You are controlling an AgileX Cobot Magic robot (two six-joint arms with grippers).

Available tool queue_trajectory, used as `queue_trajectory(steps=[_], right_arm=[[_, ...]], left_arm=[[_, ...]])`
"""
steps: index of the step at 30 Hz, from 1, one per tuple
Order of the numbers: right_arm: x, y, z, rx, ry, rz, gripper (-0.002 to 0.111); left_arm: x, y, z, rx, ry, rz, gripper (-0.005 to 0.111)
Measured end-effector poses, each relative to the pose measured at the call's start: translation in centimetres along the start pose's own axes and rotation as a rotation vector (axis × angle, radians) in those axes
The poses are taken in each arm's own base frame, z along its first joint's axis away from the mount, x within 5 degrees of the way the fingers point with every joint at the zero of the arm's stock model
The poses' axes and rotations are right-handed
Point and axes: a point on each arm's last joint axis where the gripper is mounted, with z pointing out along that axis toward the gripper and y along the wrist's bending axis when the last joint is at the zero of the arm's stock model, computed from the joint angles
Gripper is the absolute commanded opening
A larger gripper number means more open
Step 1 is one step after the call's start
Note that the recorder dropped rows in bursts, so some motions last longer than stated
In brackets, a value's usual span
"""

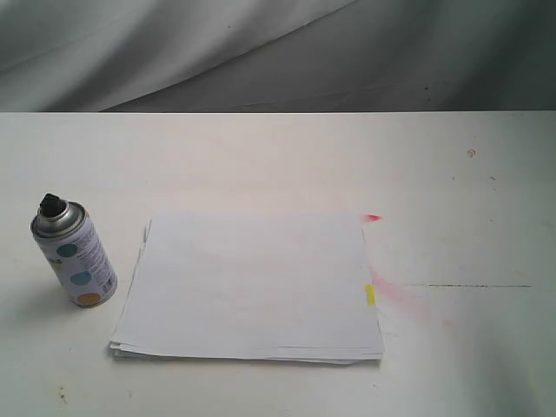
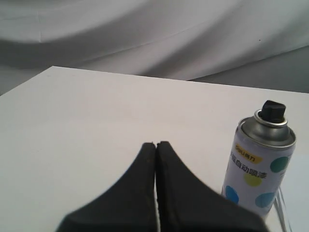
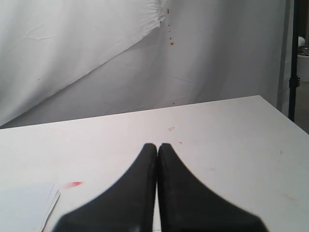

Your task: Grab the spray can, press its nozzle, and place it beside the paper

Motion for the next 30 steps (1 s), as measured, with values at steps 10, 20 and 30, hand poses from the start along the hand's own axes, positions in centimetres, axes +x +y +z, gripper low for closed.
queue_trajectory(steps=[10,20,30], right_arm=[[0.0,0.0,0.0,0.0,0.0,0.0,0.0],[0.0,0.0,0.0,0.0,0.0,0.0,0.0],[0.0,0.0,0.0,0.0,0.0,0.0,0.0]], left_arm=[[-8.9,-4.4,2.2,0.347,0.119,0.106,0.0],[-10.4,-5.4,3.5,0.365,0.166,0.115,0.0],[-10.4,-5.4,3.5,0.365,0.166,0.115,0.0]])
